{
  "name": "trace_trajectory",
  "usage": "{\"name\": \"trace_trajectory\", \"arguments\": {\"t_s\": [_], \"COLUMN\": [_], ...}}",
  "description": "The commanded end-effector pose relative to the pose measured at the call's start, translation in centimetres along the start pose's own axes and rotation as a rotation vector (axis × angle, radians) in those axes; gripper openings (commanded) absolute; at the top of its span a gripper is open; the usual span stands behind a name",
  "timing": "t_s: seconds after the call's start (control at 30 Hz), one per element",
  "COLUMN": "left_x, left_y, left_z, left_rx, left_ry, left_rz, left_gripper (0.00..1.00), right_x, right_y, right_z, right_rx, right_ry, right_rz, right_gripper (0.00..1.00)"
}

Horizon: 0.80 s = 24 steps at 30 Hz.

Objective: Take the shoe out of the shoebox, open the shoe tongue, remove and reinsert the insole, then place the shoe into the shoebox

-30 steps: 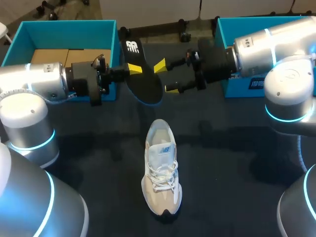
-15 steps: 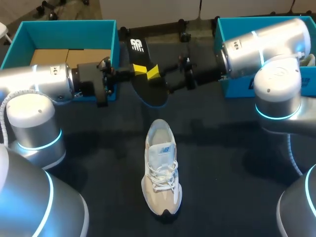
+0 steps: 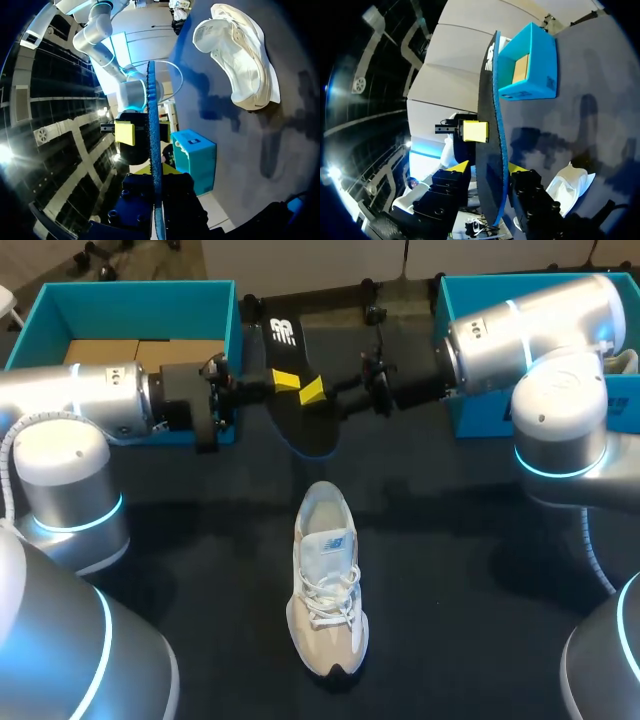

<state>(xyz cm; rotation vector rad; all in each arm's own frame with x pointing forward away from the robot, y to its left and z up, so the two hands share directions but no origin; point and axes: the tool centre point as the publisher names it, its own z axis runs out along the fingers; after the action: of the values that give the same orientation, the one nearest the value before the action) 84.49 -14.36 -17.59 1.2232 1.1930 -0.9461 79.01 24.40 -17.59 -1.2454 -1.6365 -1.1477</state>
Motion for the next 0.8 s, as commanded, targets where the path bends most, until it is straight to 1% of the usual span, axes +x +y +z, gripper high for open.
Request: {"name": "trace_trajectory", "arguments": {"t_s": [0.03, 0.17, 0.2, 0.27, 0.3, 0.33, 0.43, 0.47, 0.5, 0.53, 0.7, 0.73, 0.77, 0.8], "left_x": [-0.05, -0.22, -0.28, -0.3, -0.34, -0.33, -0.3, -0.28, -0.23, -0.21, -0.17, -0.17, -0.17, -0.18], "left_y": [0.1, -0.04, -0.09, -0.09, -0.16, -0.18, -0.23, -0.24, -0.27, -0.28, -0.34, -0.35, -0.36, -0.36], "left_z": [-0.23, -0.26, -0.28, -0.28, -0.31, -0.33, -0.4, -0.4, -0.44, -0.47, -0.51, -0.52, -0.52, -0.53], "left_rx": [0.009, 0.018, 0.02, 0.023, 0.027, 0.028, 0.031, 0.032, 0.039, 0.04, 0.037, 0.037, 0.037, 0.036], "left_ry": [-0.002, -0.007, -0.007, -0.007, -0.006, -0.005, -0.004, -0.004, -0.006, -0.006, -0.008, -0.009, -0.011, -0.012], "left_rz": [0.006, 0.022, 0.023, 0.028, 0.03, 0.031, 0.032, 0.032, 0.02, 0.021, 0.028, 0.028, 0.028, 0.029], "left_gripper": [0.0, 0.0, 0.0, 0.0, 0.0, 0.0, 0.0, 0.0, 0.0, 0.0, 0.0, 0.0, 0.0, 0.0], "right_x": [0.06, 0.13, 0.19, 0.21, 0.33, 0.38, 0.55, 0.62, 0.7, 0.73, 0.67, 0.66, 0.66, 0.67], "right_y": [-0.06, -0.05, -0.03, -0.04, -0.11, -0.15, -0.23, -0.24, -0.23, -0.22, -0.08, -0.06, -0.04, -0.03], "right_z": [0.25, 0.42, 0.53, 0.57, 0.66, 0.68, 0.72, 0.74, 0.78, 0.8, 1.1, 1.14, 1.18, 1.2], "right_rx": [-0.008, -0.005, -0.003, -0.002, -0.004, -0.007, -0.01, -0.011, -0.014, -0.016, -0.012, -0.01, -0.01, -0.009], "right_ry": [0.0, 0.001, 0.002, 0.002, 0.002, 0.001, 0.001, 0.0, -0.003, -0.002, 0.0, 0.0, 0.0, 0.0], "right_rz": [0.0, 0.011, 0.012, 0.012, 0.012, 0.012, 0.009, 0.007, 0.002, -0.001, 0.004, 0.005, 0.006, 0.007], "right_gripper": [0.34, 0.29, 0.24, 0.23, 0.18, 0.17, 0.18, 0.21, 0.27, 0.28, 0.16, 0.07, 0.0, 0.0]}}
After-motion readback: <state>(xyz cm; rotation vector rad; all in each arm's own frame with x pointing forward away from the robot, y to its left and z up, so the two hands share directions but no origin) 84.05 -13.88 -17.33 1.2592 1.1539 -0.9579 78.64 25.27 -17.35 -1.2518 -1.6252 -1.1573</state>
